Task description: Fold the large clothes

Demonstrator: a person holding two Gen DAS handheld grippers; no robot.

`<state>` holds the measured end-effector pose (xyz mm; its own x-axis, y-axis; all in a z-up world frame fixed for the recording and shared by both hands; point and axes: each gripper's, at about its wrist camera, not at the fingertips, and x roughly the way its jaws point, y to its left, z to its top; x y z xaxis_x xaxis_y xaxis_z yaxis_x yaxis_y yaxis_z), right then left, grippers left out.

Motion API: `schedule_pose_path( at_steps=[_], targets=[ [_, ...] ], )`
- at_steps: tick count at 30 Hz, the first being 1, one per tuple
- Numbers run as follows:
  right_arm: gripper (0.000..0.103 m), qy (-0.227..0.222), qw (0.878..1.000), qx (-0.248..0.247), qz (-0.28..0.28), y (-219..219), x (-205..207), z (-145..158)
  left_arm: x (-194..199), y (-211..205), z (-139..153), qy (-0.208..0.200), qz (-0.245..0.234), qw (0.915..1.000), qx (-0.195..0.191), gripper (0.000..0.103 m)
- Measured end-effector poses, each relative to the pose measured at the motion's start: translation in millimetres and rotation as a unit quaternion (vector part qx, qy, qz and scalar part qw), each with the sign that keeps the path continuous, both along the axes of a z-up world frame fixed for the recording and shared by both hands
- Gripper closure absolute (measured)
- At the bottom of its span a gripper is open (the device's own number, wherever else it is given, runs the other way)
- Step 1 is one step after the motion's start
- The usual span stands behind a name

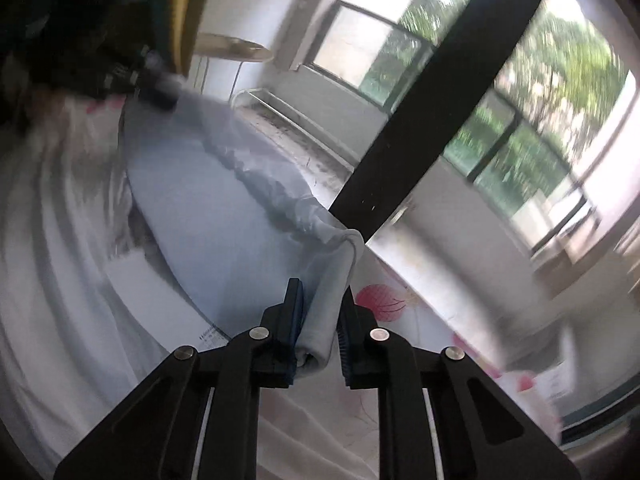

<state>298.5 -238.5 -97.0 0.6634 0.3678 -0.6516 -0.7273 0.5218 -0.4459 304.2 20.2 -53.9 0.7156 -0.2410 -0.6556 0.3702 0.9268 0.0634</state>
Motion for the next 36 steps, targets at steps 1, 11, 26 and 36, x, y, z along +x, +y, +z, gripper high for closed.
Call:
schedule_pose_path(
  at_steps=[1,11,26,36],
  targets=[
    [0.087,-0.014,1.0,-0.007,0.004,-0.1,-6.8,-2.6,-8.2,-0.7,1.3,-0.015,-0.005,0.9999,-0.001,0.091],
    [0.078,-0.044,0.999,-0.011,0.022,-19.8,-61.4,-5.8,-65.8,-0.1,0.5,-0.054,-0.032,0.9975,-0.033,0.09],
    [0.078,-0.012,1.0,0.007,0.006,-36.9,-82.5,-1.9,-131.5,2.0,5.2,-0.037,-0.044,0.9972,-0.047,0.09],
    [0.078,0.018,1.0,0.01,-0.012,-54.3,-120.8,-4.9,-188.7,-2.5,-2.5,-0.005,-0.049,0.9987,-0.017,0.083]
  ],
)
